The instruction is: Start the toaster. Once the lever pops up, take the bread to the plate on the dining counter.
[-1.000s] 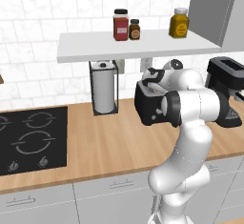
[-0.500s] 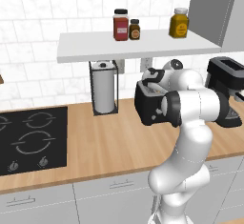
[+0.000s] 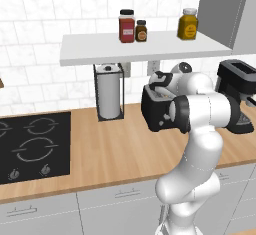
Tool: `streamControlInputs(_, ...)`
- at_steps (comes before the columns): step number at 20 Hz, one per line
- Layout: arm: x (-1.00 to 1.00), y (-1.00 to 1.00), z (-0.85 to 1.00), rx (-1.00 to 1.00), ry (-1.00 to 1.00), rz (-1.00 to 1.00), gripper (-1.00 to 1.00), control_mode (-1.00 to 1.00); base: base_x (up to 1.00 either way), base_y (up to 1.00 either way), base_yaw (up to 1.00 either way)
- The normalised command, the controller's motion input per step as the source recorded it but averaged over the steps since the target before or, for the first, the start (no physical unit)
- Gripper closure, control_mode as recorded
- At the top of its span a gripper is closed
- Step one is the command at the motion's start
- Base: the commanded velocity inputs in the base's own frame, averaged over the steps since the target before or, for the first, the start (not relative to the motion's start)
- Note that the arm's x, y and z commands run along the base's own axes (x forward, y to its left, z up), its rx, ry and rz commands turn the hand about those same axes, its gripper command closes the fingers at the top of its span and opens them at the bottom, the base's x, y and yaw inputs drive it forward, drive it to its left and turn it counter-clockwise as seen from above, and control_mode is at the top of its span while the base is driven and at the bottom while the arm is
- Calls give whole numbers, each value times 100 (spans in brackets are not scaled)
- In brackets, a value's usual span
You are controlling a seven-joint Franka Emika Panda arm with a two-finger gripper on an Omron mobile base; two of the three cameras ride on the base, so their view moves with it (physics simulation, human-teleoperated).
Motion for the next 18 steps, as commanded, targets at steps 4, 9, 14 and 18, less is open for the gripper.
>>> streamControlInputs(4,0,0,0,0,0,0,-100,-100,0,0,0)
streamControlInputs(9,0,0,0,0,0,0,-100,-100,0,0,0)
streamControlInputs(14,0,0,0,0,0,0,-100,-100,0,0,0)
streamControlInputs(18,0,0,0,0,0,0,-100,-100,0,0,0)
